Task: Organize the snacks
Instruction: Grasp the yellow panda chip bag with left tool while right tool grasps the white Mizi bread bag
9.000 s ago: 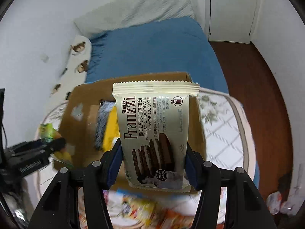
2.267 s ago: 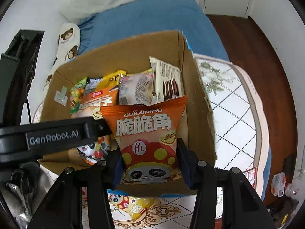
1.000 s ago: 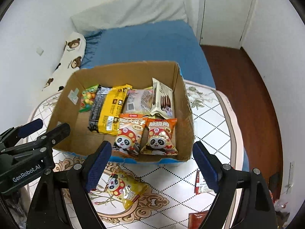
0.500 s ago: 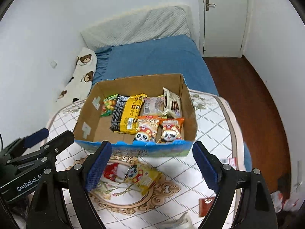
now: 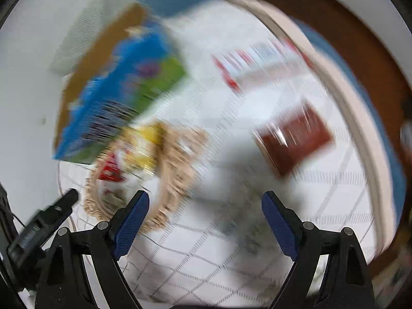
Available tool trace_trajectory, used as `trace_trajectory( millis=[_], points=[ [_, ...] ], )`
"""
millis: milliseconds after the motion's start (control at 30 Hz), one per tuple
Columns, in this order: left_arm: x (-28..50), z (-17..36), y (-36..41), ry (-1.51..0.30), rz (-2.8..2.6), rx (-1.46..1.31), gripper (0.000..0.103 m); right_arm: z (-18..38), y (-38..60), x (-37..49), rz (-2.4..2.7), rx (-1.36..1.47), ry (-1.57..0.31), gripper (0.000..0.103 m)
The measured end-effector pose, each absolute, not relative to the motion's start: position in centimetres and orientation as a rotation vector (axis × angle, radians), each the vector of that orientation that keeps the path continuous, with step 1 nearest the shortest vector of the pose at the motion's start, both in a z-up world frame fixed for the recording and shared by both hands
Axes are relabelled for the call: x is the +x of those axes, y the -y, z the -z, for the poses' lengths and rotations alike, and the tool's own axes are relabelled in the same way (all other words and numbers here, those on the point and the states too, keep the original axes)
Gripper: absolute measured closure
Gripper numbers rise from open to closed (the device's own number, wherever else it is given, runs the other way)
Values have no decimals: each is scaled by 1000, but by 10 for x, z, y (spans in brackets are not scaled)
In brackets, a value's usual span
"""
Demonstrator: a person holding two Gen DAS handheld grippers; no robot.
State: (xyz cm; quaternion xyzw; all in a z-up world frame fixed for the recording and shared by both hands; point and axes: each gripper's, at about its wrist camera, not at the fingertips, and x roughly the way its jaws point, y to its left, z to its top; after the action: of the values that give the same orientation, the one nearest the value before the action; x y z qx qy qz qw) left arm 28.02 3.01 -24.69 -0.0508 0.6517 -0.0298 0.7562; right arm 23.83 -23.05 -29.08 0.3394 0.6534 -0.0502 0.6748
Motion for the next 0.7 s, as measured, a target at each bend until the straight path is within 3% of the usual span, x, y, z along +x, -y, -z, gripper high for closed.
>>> trace_trajectory(
  millis=[133,333,700],
  points=[
    [294,290,-28,-1589,64,-354,24,336,237,213,181,859,-1539,12],
    [329,321,-12,-1613,-31,-551,24,351,230,215,201,765,-1512,12],
    [336,354,16,-1646,-91,-194,24,347,204,235,138,400,-1574,12]
  ],
)
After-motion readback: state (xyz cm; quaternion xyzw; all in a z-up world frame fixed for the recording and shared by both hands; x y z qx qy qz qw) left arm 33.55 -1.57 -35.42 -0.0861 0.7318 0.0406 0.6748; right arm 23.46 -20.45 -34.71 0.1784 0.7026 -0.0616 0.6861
